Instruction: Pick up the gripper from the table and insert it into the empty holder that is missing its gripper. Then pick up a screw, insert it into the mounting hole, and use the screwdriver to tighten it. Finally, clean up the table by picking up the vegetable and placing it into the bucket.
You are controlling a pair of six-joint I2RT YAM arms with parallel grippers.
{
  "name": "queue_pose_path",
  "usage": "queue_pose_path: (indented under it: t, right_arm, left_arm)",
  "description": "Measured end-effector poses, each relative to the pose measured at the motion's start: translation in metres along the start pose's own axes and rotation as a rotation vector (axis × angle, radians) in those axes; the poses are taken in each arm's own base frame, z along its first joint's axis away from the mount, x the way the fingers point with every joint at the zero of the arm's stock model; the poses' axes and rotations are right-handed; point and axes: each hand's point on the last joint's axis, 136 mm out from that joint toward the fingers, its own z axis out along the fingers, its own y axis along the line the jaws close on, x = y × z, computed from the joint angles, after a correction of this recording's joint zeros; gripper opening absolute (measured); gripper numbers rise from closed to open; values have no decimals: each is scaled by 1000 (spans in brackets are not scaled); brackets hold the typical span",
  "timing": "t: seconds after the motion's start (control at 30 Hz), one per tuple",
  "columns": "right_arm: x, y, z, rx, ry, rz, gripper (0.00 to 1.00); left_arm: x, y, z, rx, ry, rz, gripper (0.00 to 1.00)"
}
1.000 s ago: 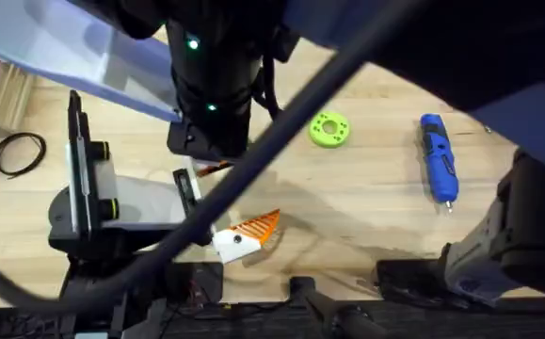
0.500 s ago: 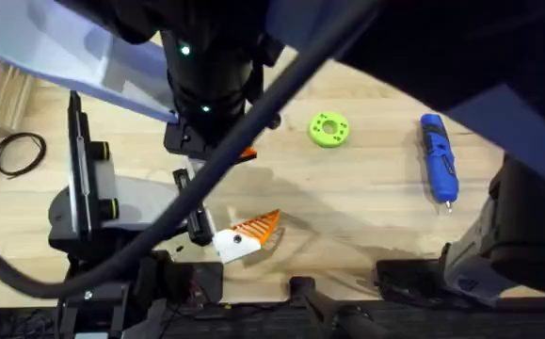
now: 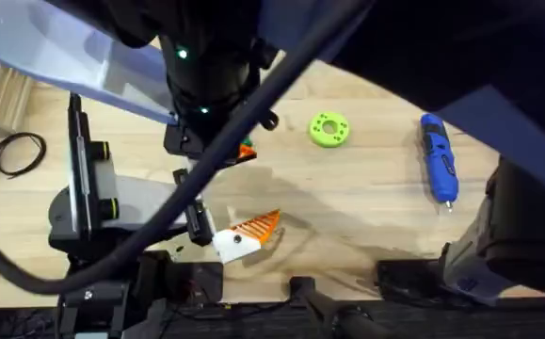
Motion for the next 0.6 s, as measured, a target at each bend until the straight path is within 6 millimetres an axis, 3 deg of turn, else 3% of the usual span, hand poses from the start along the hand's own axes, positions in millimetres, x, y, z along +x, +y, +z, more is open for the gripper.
queue_pose_path:
  t: [0.6]
  right_arm:
    - [3, 1, -3, -3, 8, 0, 6]
  left_arm:
    - [0, 0, 0, 0, 0, 0, 985]
